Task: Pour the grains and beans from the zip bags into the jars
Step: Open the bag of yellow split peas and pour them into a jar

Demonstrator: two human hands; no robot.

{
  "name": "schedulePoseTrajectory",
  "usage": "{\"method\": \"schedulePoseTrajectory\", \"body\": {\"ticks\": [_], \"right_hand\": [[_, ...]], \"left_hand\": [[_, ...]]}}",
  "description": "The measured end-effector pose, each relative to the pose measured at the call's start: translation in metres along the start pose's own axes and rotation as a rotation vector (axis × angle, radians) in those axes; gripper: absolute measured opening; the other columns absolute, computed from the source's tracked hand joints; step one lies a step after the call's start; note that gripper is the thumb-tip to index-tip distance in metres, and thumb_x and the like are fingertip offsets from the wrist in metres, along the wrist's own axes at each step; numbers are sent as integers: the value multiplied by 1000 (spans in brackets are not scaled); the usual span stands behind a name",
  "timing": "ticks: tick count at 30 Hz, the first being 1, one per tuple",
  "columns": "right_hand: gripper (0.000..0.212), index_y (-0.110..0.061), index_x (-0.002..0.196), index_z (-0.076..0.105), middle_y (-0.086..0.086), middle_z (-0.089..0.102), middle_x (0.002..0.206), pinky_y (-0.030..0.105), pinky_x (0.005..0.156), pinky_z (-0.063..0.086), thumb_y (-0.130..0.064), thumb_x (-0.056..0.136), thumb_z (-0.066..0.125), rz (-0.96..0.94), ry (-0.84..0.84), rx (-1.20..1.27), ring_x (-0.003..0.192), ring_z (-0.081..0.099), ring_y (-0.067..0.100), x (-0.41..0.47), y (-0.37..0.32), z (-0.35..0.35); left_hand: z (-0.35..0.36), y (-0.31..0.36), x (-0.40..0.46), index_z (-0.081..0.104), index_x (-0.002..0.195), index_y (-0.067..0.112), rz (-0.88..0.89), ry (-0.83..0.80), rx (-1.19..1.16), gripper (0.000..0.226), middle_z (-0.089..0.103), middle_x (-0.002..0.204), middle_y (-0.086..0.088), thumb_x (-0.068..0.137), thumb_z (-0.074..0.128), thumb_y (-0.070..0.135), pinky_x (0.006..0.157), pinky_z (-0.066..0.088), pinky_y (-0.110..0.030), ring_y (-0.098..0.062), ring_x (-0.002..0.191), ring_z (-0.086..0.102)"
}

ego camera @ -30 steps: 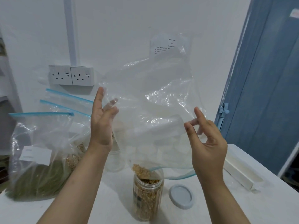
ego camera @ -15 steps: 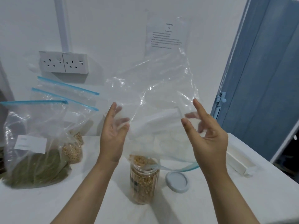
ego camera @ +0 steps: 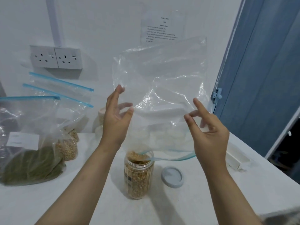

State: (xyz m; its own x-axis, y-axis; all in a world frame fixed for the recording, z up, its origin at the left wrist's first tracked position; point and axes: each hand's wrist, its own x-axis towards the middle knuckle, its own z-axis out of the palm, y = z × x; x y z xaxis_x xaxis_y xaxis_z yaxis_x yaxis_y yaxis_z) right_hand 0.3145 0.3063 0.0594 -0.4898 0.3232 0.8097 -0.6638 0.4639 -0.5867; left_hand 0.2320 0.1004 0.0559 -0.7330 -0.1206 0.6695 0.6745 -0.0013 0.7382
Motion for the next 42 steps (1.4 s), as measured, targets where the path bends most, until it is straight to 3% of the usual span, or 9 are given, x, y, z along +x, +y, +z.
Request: {"method": "schedulePoseTrajectory", "body": {"ticks": [5, 14, 20, 29, 32, 42], "right_hand": [[47, -24, 134, 60, -22, 65, 87, 12, 81, 39, -11, 90, 72, 15, 24, 13, 74, 44, 10, 1, 3, -3], [45, -31, 130, 63, -13, 65, 88, 19, 90, 45, -13, 90, 73, 159, 15, 123, 75, 48, 9, 5, 5, -3], [45, -39, 124, 65, -12, 68, 88, 42, 96, 46, -13, 88, 74, 274, 26, 202, 76, 51, 6, 14, 16, -2], [44, -34, 128, 63, -11, 67, 91, 31, 91, 45, -15, 90, 73, 244, -2, 160, 73, 50, 4, 19, 20, -2], [44, -37, 127, 62, -6, 67, 94, 31, 93, 45, -15, 90, 72, 250, -4, 156, 74, 50, 3, 16, 22, -2], [41, -37, 128, 63, -10, 67, 92, 31, 91, 50, -18, 92, 71, 310, 13, 164, 78, 54, 3, 16, 32, -2]], "left_hand": [[4, 3, 2, 36, 146, 34, 31, -10, 20, 67, 43, 141, 15, 95, 55, -5, 87, 48, -15, -4, 104, 61], [7, 5, 6, 35, 151, 24, 41, -18, 47, 68, 44, 141, 16, 94, 56, -6, 85, 47, -14, -3, 101, 60], [9, 5, 10, 36, 151, 25, 54, -31, 62, 69, 43, 142, 13, 93, 56, -7, 86, 48, -16, -6, 102, 60], [14, 1, 16, 36, 150, 26, 12, -34, 77, 68, 43, 142, 13, 94, 56, -5, 85, 47, -12, -2, 100, 58], [15, 1, 16, 36, 150, 27, 23, -40, 75, 68, 42, 142, 12, 94, 56, -6, 85, 46, -12, -2, 99, 58], [18, 2, 15, 37, 141, 42, 78, -50, 78, 68, 41, 145, 12, 94, 58, -3, 87, 49, -17, -3, 99, 58]]}}
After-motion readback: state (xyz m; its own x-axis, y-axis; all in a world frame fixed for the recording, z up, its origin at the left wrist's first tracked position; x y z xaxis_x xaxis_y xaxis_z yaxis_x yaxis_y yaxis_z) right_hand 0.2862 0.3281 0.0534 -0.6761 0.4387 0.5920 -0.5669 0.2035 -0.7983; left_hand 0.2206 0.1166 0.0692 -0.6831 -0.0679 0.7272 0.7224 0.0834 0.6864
